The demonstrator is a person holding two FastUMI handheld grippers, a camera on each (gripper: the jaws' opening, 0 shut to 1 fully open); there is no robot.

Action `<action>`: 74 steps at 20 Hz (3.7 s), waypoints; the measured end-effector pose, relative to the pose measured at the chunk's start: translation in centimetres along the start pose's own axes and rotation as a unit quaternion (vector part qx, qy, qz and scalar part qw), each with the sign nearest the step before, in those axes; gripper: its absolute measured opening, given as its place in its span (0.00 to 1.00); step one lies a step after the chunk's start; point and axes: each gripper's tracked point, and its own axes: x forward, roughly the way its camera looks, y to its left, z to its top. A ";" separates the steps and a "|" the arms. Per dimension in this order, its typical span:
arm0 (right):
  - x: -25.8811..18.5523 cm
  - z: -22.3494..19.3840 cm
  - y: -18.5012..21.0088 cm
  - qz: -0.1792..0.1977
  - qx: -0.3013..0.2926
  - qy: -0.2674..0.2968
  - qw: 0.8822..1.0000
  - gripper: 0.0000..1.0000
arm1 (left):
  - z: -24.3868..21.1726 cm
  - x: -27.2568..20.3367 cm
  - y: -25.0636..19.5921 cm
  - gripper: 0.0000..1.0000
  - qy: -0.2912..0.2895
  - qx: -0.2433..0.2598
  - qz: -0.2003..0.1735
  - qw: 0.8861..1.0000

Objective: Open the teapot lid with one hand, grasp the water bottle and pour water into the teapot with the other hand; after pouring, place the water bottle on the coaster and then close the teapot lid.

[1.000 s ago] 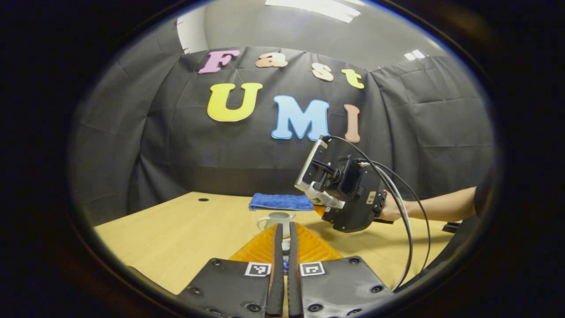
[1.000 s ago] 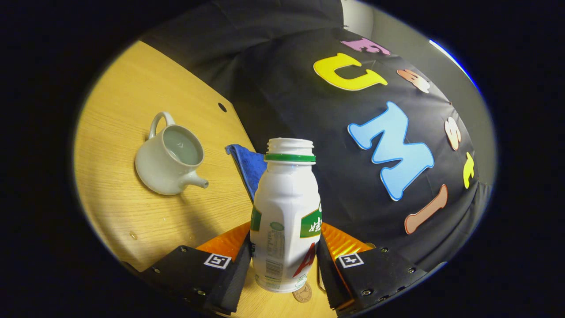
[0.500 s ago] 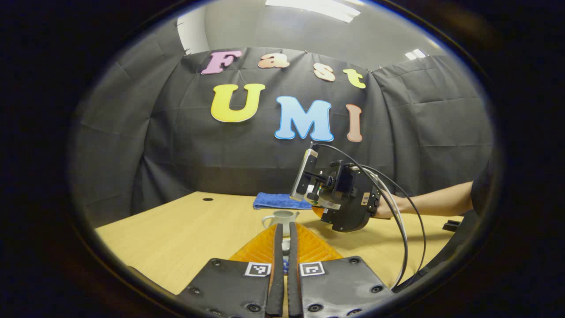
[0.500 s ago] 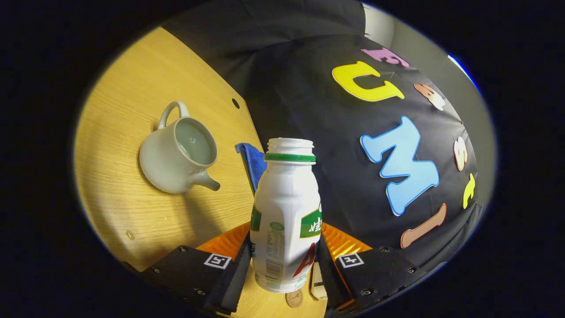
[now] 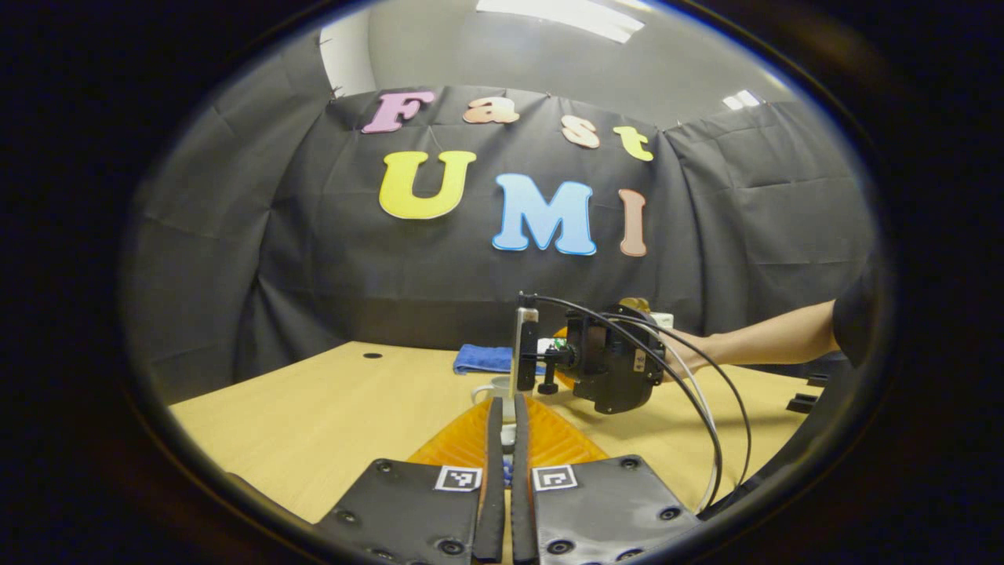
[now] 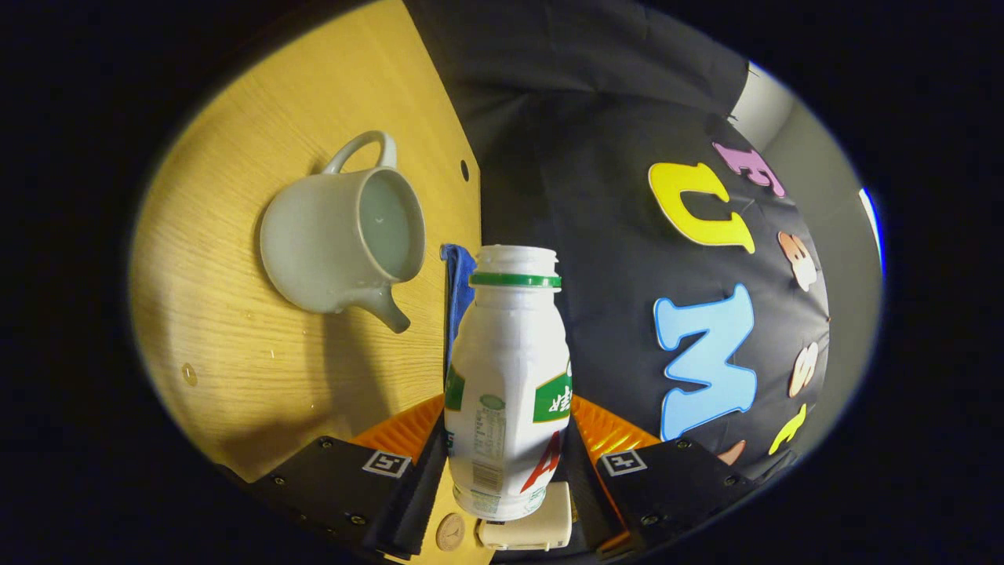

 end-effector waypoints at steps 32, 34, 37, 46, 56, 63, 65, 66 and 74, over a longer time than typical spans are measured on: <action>-0.7 1.5 -2.6 -0.063 -0.218 -0.032 0.973 0.73 | 0.0 -0.3 0.7 0.14 0.002 0.010 0.010 1.000; -0.6 1.6 -2.7 -0.066 -0.225 -0.034 0.971 0.73 | 0.1 -0.2 0.9 0.14 0.001 0.010 0.011 1.000; -0.6 1.7 -2.9 -0.072 -0.238 -0.034 0.968 0.73 | 0.1 -0.3 0.9 0.14 0.001 0.010 0.012 1.000; -0.7 2.0 -3.3 -0.089 -0.276 -0.042 0.956 0.73 | 0.0 -0.2 0.9 0.14 0.003 0.009 0.011 1.000; -0.3 2.3 -3.6 -0.106 -0.316 -0.056 0.941 0.73 | -0.2 -0.3 1.3 0.14 0.005 0.008 0.014 1.000; -0.1 2.5 -4.0 -0.127 -0.345 -0.061 0.928 0.73 | -0.1 -0.3 1.4 0.14 0.004 0.009 0.016 1.000; -0.2 2.5 -3.8 -0.127 -0.346 -0.061 0.928 0.73 | 0.1 -0.4 1.4 0.14 0.003 0.011 0.016 1.000; -0.2 2.6 -3.8 -0.125 -0.347 -0.062 0.927 0.73 | 0.0 -0.4 1.4 0.14 0.003 0.011 0.017 1.000; 0.2 2.8 -3.4 -0.117 -0.350 -0.069 0.927 0.73 | 0.1 -0.3 1.6 0.14 0.002 0.010 0.020 1.000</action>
